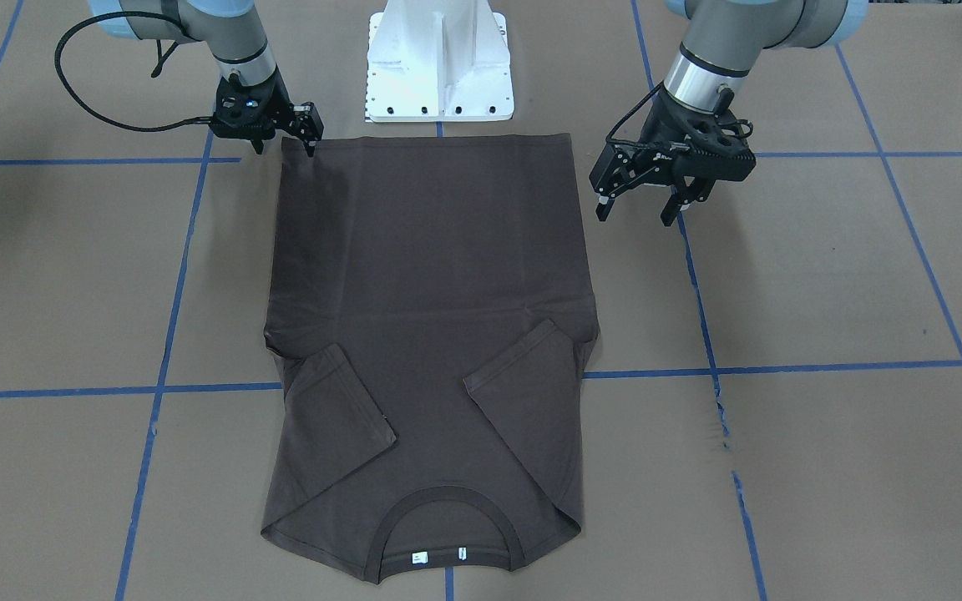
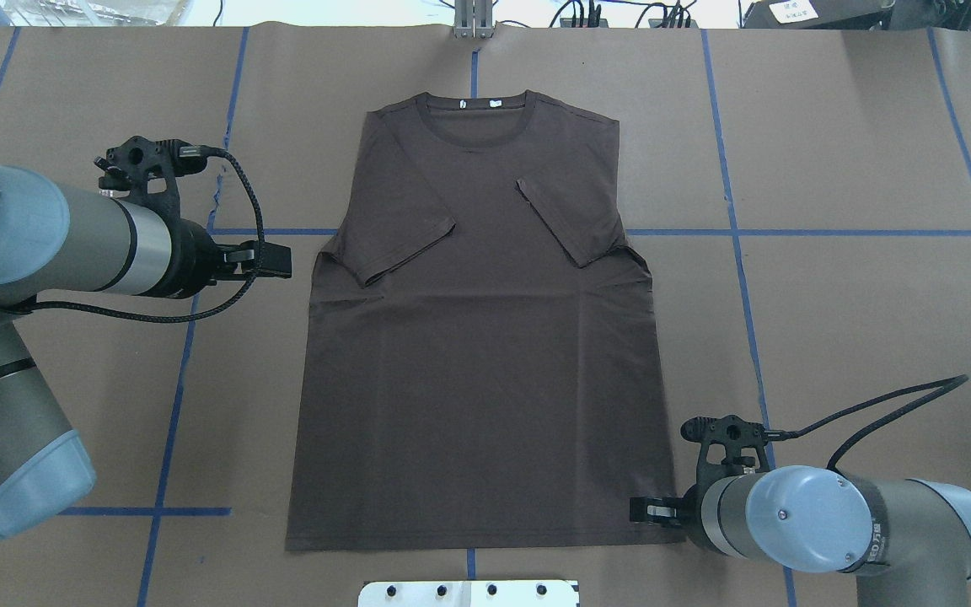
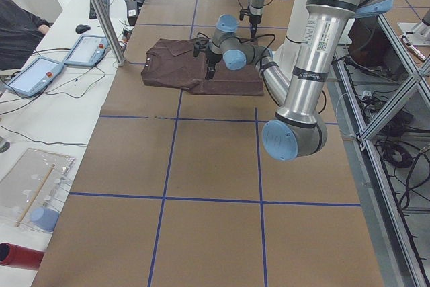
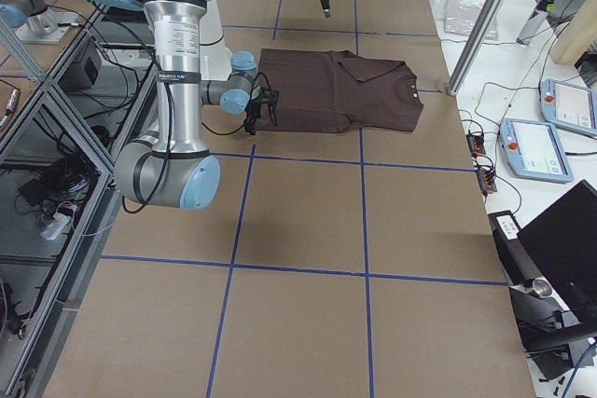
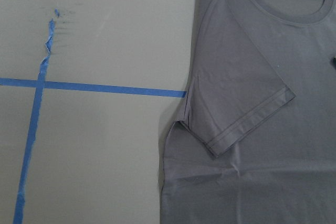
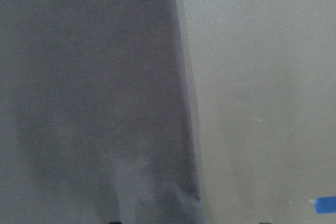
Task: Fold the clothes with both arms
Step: 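Move both grippers down to the shirt hem corners nearest the robot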
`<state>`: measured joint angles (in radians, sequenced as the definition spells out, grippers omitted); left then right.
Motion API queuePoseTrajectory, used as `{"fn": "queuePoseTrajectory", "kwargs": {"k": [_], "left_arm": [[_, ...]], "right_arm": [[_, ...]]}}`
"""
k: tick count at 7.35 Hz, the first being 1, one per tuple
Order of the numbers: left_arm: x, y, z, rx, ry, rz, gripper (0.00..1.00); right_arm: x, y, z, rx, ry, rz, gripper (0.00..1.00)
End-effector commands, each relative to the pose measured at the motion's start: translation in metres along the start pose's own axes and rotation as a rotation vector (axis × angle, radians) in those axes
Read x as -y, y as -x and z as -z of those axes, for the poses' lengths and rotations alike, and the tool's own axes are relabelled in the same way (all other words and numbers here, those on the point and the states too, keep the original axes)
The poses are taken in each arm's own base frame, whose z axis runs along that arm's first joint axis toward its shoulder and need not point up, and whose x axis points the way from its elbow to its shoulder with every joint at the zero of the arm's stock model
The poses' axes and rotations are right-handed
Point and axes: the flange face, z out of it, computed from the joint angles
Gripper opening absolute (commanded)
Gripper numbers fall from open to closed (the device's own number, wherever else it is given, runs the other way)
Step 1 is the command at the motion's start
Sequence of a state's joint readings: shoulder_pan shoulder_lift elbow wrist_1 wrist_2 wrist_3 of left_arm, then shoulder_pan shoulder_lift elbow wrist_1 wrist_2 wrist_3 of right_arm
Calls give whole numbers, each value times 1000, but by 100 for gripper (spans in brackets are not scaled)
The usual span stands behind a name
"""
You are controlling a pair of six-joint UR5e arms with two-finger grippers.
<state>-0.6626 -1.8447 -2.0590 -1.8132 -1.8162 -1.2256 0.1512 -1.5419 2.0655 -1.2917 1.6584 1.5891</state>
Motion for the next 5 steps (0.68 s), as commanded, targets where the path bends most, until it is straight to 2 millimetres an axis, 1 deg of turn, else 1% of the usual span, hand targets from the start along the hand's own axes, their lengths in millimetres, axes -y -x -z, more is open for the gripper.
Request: {"fn": "queuePoseTrajectory", "kwargs": {"k": [1, 2, 3, 5], "left_arm": [[0, 0, 0, 0, 0, 0, 100], [0, 0, 0, 0, 0, 0, 100], [0, -1, 1, -2, -1, 0, 100], [0, -1, 1, -2, 1, -2, 100]], "right_arm": [[-3, 0, 0, 1, 15, -9, 33], [-3, 1, 0, 0, 15, -8, 9], [-2, 1, 3, 7, 13, -10, 0], [-2, 3, 6, 14, 15, -9, 0]]}}
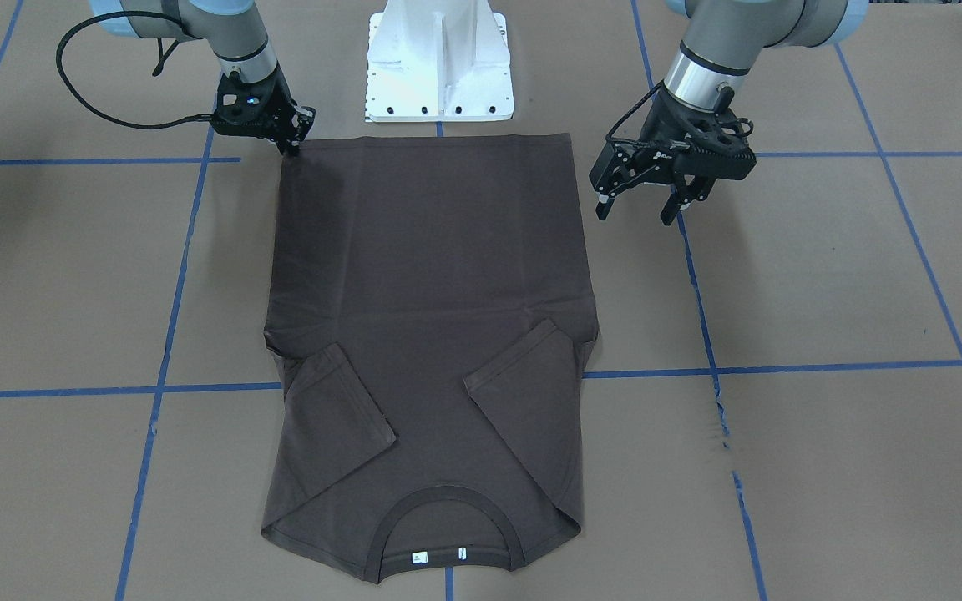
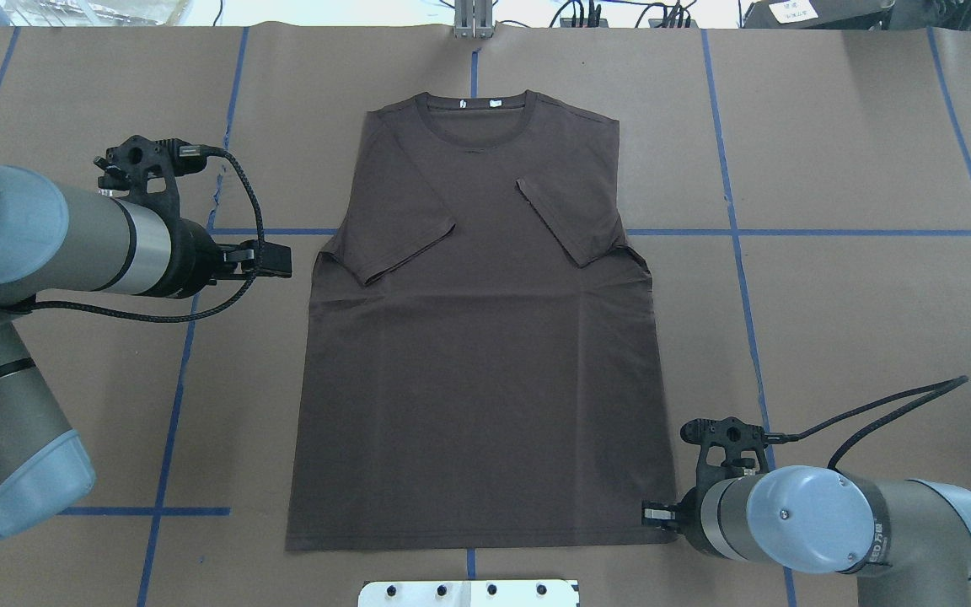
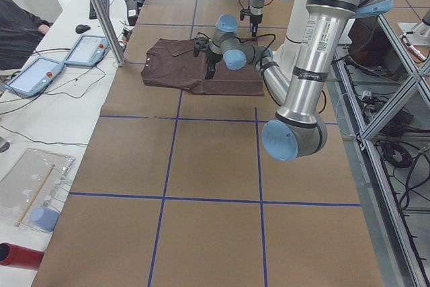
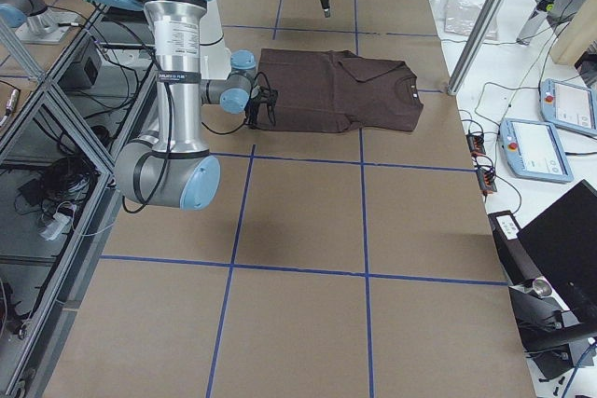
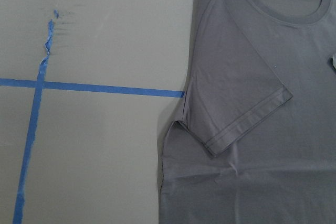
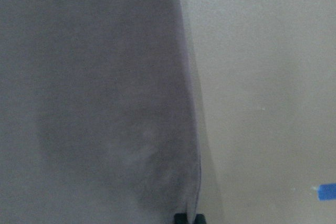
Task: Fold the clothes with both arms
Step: 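Move both grippers down to the shirt hem corners nearest the robot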
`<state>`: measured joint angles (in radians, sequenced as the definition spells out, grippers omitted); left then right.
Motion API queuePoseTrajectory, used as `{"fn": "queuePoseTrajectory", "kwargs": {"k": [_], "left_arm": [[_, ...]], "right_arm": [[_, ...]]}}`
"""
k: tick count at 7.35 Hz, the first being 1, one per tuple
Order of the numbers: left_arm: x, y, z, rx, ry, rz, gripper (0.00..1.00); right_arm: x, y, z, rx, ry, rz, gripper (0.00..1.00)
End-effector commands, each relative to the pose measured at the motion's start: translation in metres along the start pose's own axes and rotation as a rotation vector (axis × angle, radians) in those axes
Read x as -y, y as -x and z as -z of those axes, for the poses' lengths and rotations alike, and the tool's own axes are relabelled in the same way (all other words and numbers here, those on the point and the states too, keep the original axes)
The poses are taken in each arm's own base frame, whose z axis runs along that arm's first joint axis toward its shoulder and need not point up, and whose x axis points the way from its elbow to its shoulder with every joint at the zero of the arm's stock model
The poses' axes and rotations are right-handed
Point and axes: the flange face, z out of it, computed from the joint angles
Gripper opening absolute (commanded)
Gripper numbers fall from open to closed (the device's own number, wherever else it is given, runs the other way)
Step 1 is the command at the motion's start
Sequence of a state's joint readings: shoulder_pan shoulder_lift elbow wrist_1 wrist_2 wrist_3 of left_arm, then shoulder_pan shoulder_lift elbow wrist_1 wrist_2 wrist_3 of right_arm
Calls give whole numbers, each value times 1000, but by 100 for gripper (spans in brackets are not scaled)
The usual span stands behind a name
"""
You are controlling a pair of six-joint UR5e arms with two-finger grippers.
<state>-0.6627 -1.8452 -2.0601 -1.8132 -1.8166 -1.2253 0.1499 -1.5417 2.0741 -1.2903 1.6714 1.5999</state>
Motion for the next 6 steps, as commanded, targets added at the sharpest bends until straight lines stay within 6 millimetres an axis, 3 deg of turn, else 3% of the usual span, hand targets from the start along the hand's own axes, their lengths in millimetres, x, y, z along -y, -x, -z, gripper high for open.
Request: {"fn": "queuePoseTrajectory", "kwargs": {"k": [1, 3, 4, 5, 6], "left_arm": [[0, 0, -1, 1, 2, 1, 100], [-11, 16, -7, 26, 21, 115, 100], [-42, 5, -21, 27, 76, 167, 100], [-90, -3, -41, 53, 139, 231, 100], [-139, -24, -49, 58, 172, 326, 100]], "right_arm": [[0, 4, 12, 23, -1, 1, 0], [9, 8, 43, 76, -23, -6, 0], [21, 8, 53, 90, -40, 0, 0], [30, 8, 62, 102, -39, 54, 0], [44, 5, 73, 116, -21, 89, 0]]}}
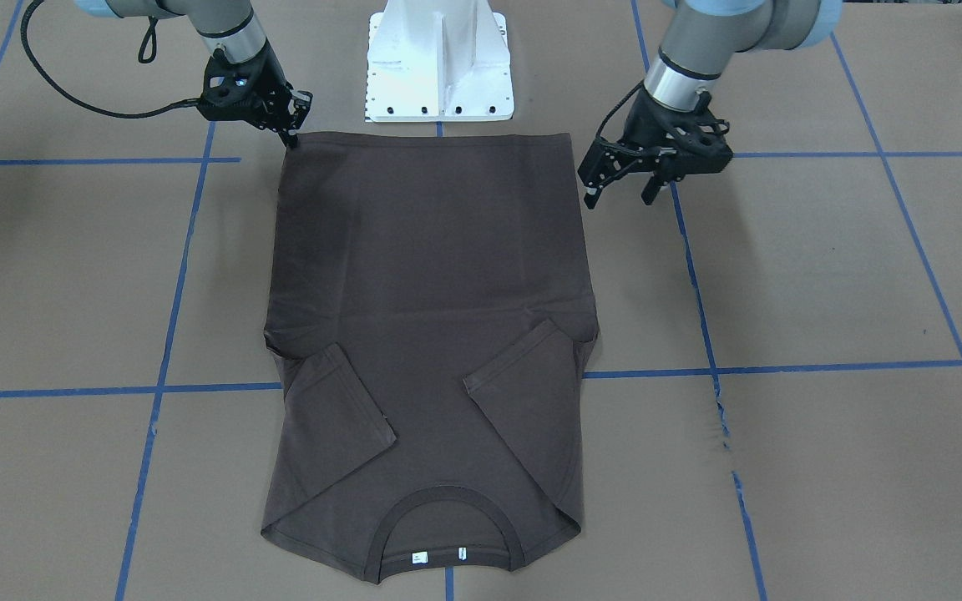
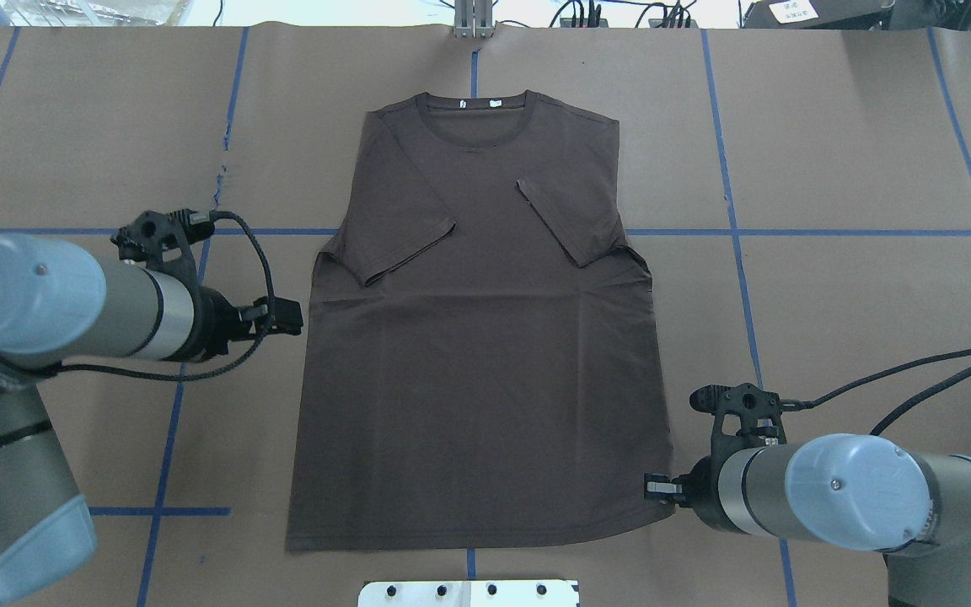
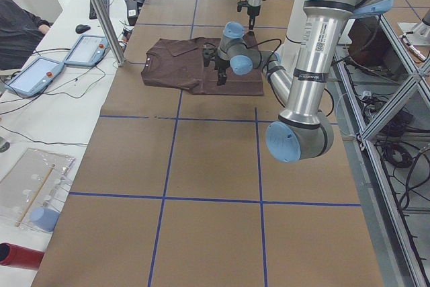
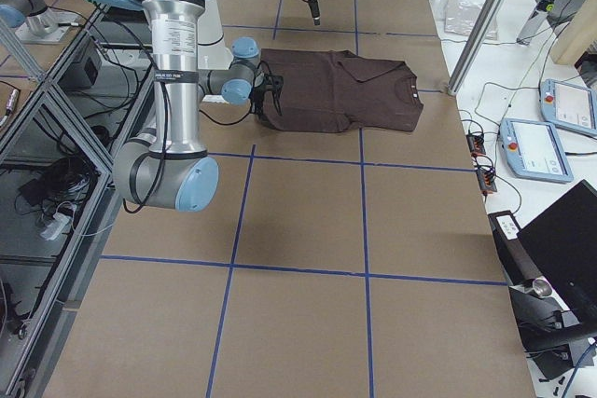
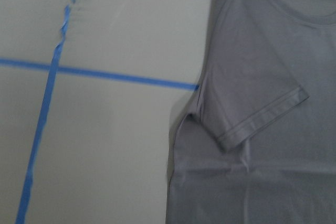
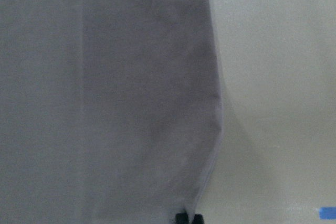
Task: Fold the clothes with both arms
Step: 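Move both grippers down to the shirt hem corners nearest the robot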
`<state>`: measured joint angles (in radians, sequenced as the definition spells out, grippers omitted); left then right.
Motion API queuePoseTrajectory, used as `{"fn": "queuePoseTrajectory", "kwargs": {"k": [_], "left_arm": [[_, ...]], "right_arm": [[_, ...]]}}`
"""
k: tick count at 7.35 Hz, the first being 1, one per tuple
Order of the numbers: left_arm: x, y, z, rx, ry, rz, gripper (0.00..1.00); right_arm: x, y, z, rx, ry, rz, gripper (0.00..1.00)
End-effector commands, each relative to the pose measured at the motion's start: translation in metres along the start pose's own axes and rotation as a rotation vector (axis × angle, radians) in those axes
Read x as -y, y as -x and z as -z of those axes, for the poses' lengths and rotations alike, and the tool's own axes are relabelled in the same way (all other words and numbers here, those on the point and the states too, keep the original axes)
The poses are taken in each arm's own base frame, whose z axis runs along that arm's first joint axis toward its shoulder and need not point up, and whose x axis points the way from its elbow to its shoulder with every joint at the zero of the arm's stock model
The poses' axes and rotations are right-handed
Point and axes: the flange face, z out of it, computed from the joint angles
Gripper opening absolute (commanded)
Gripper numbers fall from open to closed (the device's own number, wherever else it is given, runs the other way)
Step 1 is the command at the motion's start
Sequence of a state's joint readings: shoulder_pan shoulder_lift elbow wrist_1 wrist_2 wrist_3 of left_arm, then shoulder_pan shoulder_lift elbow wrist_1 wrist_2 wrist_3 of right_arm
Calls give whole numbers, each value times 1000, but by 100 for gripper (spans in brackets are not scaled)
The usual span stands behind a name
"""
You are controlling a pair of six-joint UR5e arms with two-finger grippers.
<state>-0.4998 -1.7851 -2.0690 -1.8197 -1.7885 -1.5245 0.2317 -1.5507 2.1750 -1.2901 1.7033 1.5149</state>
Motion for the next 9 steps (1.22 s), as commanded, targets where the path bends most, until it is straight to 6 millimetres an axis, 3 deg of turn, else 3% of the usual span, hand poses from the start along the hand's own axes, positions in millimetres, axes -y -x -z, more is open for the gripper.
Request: {"fn": "queuePoseTrajectory", "kwargs": {"k": [1, 4, 6, 8, 9], "left_arm": [[-98, -3, -29, 35, 76, 155, 100], [-157, 39, -58, 137, 71, 207, 100], [-185, 44, -68, 169, 93, 225, 100], [-194, 24, -68, 193, 96, 221, 98], [-195, 25, -72, 206, 93, 218, 98]], "right_arm": [[20, 0, 21, 34, 24, 51, 0], [24, 2, 26, 43, 16, 47, 0], [27, 8, 29, 57, 9, 45, 0], [28, 9, 31, 62, 9, 44, 0], [29, 9, 31, 62, 9, 44, 0]]}}
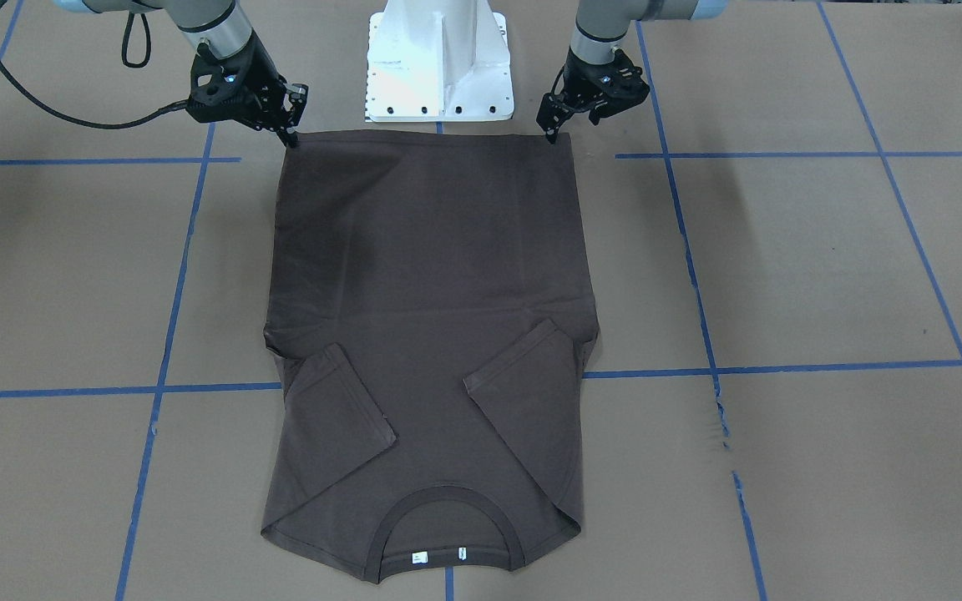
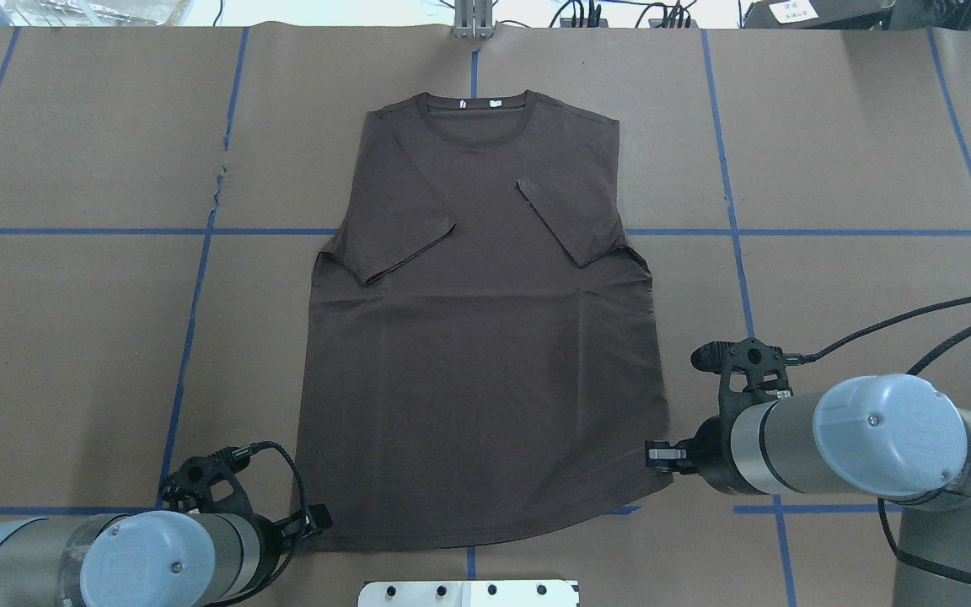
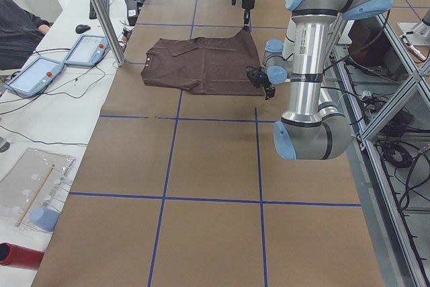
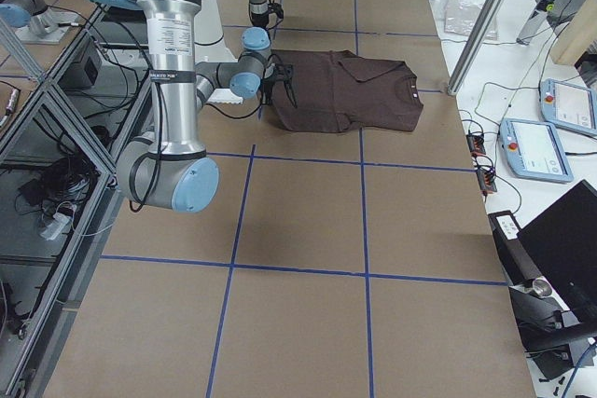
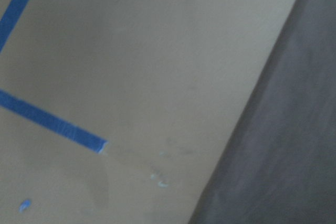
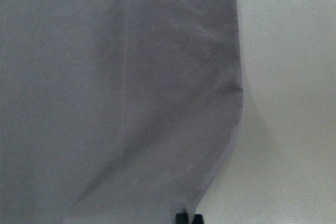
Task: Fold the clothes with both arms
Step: 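Grasp the hem corners with both grippers and lift them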
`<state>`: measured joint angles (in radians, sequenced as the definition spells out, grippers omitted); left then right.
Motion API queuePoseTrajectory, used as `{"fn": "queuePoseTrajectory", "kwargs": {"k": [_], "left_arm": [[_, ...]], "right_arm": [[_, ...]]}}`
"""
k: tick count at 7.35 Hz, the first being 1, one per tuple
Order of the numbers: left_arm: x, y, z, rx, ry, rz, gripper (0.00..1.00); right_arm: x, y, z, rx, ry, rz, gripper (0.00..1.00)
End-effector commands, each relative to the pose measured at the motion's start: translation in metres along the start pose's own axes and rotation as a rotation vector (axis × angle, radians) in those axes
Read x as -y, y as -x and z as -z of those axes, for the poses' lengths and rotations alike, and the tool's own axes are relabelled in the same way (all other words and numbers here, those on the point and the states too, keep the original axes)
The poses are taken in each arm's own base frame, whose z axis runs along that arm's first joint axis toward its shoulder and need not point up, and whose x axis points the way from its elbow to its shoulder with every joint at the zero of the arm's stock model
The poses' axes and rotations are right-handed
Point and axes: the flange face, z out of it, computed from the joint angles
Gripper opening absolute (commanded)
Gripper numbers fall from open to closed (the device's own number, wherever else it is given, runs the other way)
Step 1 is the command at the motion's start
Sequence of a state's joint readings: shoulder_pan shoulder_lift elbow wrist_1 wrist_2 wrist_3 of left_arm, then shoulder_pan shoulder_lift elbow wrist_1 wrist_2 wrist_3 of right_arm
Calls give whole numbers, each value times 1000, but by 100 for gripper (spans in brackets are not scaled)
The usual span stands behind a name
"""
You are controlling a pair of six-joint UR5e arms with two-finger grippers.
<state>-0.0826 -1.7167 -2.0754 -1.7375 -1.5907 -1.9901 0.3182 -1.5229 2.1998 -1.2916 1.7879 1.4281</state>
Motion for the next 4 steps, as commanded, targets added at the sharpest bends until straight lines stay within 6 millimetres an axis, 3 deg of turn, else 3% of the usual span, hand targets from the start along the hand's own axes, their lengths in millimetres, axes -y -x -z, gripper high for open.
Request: {"fn": "queuePoseTrajectory", "kwargs": {"k": [1, 4], "left_arm": [[-5, -5, -4, 14, -2, -3, 97], [-6, -5, -14, 29, -9, -2, 94]], "right_arm": [[1, 0, 1, 1, -1, -2, 0], [8, -3, 5, 5, 12, -16, 0]]}}
